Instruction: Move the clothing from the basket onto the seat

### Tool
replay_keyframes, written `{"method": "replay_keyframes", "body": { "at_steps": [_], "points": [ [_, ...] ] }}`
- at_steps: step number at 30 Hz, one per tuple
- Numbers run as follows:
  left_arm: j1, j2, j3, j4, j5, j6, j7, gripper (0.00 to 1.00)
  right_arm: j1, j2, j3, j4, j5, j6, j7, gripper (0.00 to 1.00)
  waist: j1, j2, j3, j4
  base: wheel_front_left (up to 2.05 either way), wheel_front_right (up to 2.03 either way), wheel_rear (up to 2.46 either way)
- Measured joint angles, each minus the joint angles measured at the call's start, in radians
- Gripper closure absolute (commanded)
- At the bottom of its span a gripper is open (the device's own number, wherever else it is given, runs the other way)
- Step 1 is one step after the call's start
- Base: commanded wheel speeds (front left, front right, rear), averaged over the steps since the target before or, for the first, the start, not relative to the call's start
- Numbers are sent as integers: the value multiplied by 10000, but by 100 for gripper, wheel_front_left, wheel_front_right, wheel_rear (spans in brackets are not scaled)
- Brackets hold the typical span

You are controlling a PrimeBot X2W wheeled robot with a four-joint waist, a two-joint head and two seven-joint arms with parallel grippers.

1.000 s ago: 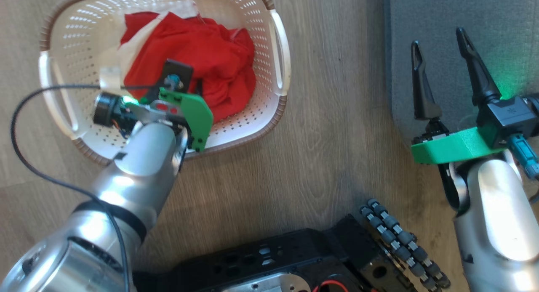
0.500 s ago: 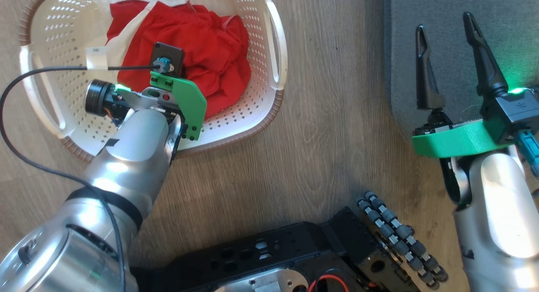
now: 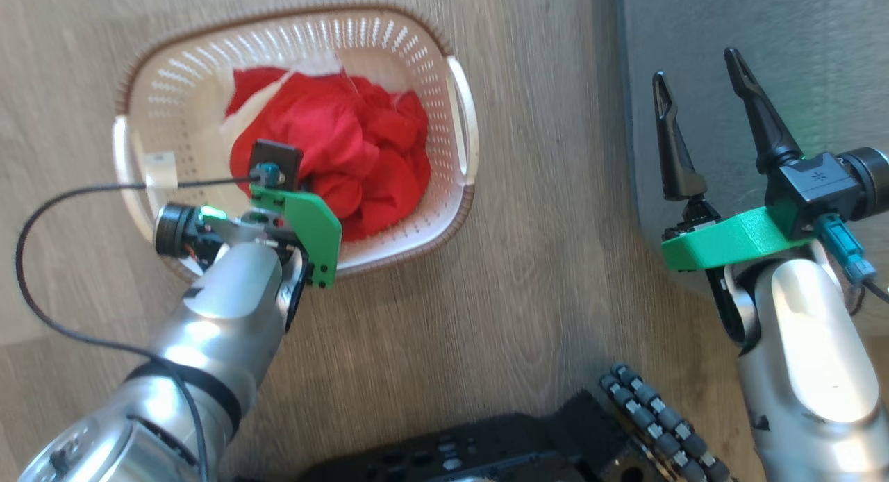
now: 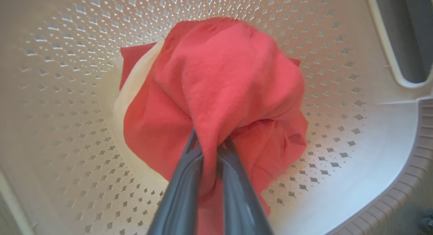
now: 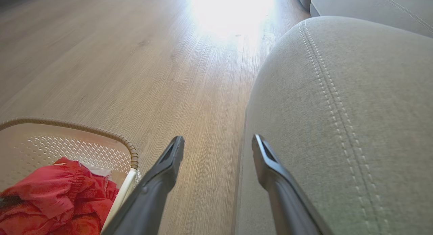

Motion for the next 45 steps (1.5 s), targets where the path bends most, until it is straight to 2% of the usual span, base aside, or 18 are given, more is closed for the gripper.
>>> {"method": "replay_keyframes", "body": {
  "at_steps": [5,7,11,13,14,18,20,25,33,40,45],
  "points": [
    [503,2,182,-209,-280,23,-165,100,92,-4,29,199,-98,0,0,0,0,0,-967,112,0,0,0],
    [688,8,445,-685,-249,190,-167,100,227,-8,35,255,-121,0,0,0,0,0,-1369,173,0,0,0],
    [1071,71,1089,-1824,466,445,-176,100,660,-40,77,487,-174,0,0,0,0,0,-2182,328,0,0,0],
    [1697,217,1762,-2717,1106,506,-176,100,895,-38,92,650,-178,0,0,0,0,1,-2797,450,0,0,0],
    [1697,217,1762,-2717,1106,506,-176,100,895,-38,92,650,-178,0,0,0,0,1,-2797,450,0,0,0],
    [2814,334,2809,-3841,1960,514,-176,100,1136,0,111,819,-119,0,0,0,-1,0,-3643,584,0,0,0],
    [3355,332,3371,-4451,2341,493,-176,100,1339,90,96,1009,360,0,0,0,-1,1,-4073,640,0,0,0],
    [4527,290,4673,-5939,3289,148,-176,100,1849,222,242,949,853,0,17,0,-1,1,-5107,773,0,0,0],
    [6303,119,6078,-7912,4334,-470,-176,100,2826,309,-52,934,1613,-2,31,0,-1,1,-6658,930,0,0,0],
    [7090,65,6554,-9127,4823,-892,-176,100,3381,337,-25,-10,1580,0,29,0,-2,1,-7783,1015,0,0,0],
    [7151,50,6661,-9860,4794,-961,-176,100,3898,355,44,-261,1310,0,29,0,-1,1,-8213,1017,0,0,0]
  ]
}}
